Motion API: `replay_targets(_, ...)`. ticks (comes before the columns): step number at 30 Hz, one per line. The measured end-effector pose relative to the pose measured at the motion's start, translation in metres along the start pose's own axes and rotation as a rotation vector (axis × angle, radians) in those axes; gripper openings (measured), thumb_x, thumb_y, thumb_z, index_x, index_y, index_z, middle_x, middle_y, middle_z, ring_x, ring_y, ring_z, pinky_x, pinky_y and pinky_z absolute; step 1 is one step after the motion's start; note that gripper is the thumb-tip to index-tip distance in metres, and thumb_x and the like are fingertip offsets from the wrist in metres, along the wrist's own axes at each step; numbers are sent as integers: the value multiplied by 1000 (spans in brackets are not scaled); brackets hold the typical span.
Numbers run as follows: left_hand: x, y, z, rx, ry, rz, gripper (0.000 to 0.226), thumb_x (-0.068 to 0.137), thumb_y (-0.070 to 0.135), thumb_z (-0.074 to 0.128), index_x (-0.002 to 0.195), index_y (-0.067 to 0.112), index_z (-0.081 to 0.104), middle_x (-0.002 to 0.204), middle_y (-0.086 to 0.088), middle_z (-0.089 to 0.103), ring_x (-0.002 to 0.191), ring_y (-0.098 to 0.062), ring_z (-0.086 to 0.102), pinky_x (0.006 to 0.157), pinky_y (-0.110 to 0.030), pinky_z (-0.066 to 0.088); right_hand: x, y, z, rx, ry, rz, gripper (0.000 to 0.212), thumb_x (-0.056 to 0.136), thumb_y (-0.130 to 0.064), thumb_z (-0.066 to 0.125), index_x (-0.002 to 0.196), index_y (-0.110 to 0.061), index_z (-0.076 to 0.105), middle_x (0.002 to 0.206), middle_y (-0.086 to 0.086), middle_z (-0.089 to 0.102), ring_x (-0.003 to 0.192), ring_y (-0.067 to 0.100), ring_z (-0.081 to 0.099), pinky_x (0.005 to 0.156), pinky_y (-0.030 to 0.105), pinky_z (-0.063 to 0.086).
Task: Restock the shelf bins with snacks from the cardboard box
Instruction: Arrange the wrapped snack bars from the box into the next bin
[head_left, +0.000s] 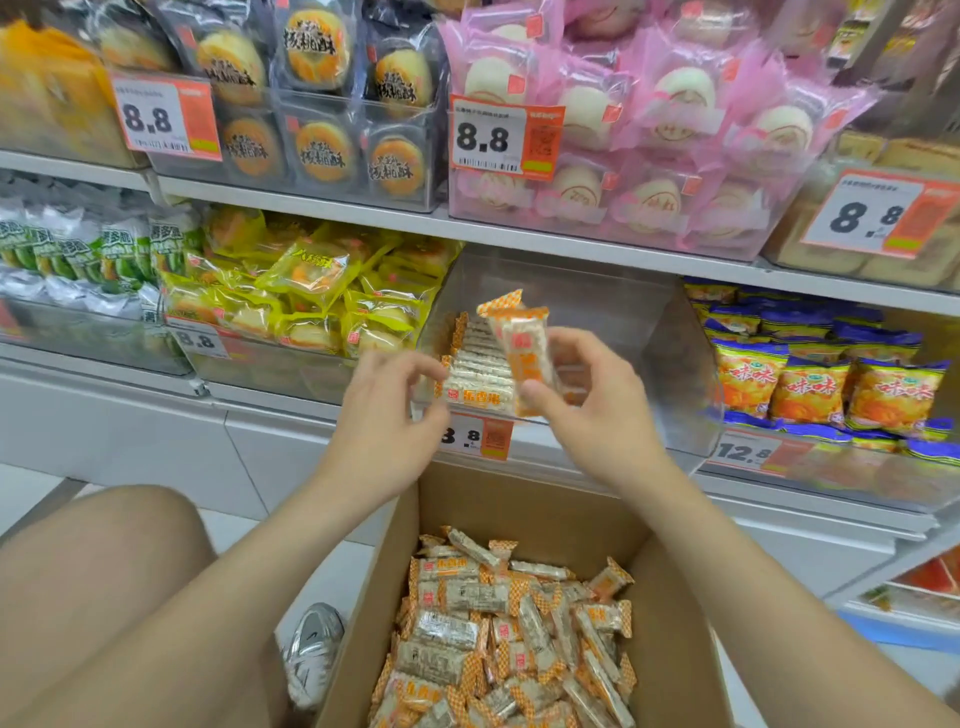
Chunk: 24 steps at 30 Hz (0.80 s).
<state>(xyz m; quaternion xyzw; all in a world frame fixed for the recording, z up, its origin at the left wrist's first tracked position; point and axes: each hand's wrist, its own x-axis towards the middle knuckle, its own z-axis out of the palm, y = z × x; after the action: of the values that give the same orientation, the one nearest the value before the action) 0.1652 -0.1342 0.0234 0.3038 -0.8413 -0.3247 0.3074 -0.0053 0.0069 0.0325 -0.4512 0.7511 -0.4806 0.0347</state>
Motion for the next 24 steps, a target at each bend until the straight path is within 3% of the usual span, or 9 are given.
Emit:
replay_targets(2, 8, -6, 2, 48, 69, -80, 38, 88, 11, 70, 119, 26, 54, 118, 4, 45, 108, -20, 52, 100, -38, 45, 27, 8, -1, -264, -56, 26, 47, 87, -25, 82, 130, -25, 63, 115, -13, 70, 105, 5, 64, 92, 22, 50)
replay_targets(5, 19, -7, 6, 96, -11, -146, 52, 90, 10, 70, 133, 16, 42, 135, -7, 39, 116, -29, 50, 96, -37, 43, 62, 16, 8, -588, -317, 74, 47, 81, -26, 87, 124, -20, 69, 113, -3, 71, 112, 18, 63, 96, 32, 53)
replay_targets(9, 26, -9, 11, 204, -103, -185, 46, 98, 12, 61, 138, 13, 39, 137, -11, 43, 119, -38, 54, 93, -47, 46, 86, 23, 40, -680, -503, 109, 34, 75, -15, 86, 108, -15, 78, 100, 0, 73, 100, 18, 67, 88, 36, 60)
replay_targets(12, 27, -12, 14, 221, -149, -207, 41, 99, 11, 56, 138, 11, 40, 135, -13, 48, 122, -41, 54, 99, -54, 47, 90, 29, 61, -679, -475, 165, 26, 76, -8, 83, 98, -21, 80, 97, 0, 68, 98, 18, 64, 81, 35, 60)
replay_targets(15, 27, -12, 14, 224, -148, -201, 38, 101, 12, 55, 136, 11, 42, 133, -12, 51, 120, -40, 55, 96, -54, 49, 92, 34, 72, -699, -329, 251, 24, 70, -13, 91, 89, -22, 79, 97, -2, 63, 90, 21, 64, 72, 33, 54)
replay_targets(18, 27, -13, 13, 228, -150, -190, 37, 101, 12, 54, 136, 11, 42, 132, -13, 51, 119, -40, 56, 96, -55, 49, 91, 39, 78, -725, -284, 404, 40, 66, -26, 93, 97, -15, 71, 103, 7, 66, 89, 31, 67, 68, 34, 53)
replay_targets(22, 25, -13, 13, 217, -146, -175, 36, 101, 11, 54, 135, 12, 43, 130, -12, 52, 117, -39, 56, 95, -56, 50, 93, 38, 72, -601, -312, 526, 54, 64, -31, 100, 97, -10, 64, 93, 7, 65, 77, 24, 64, 54, 28, 46)
replay_targets(24, 24, -13, 12, 213, -142, -172, 37, 100, 11, 54, 136, 13, 44, 130, -12, 52, 117, -38, 56, 95, -55, 50, 94, 36, 69, -553, -307, 544, 58, 64, -31, 101, 100, -11, 60, 95, 5, 60, 80, 24, 63, 59, 30, 48)
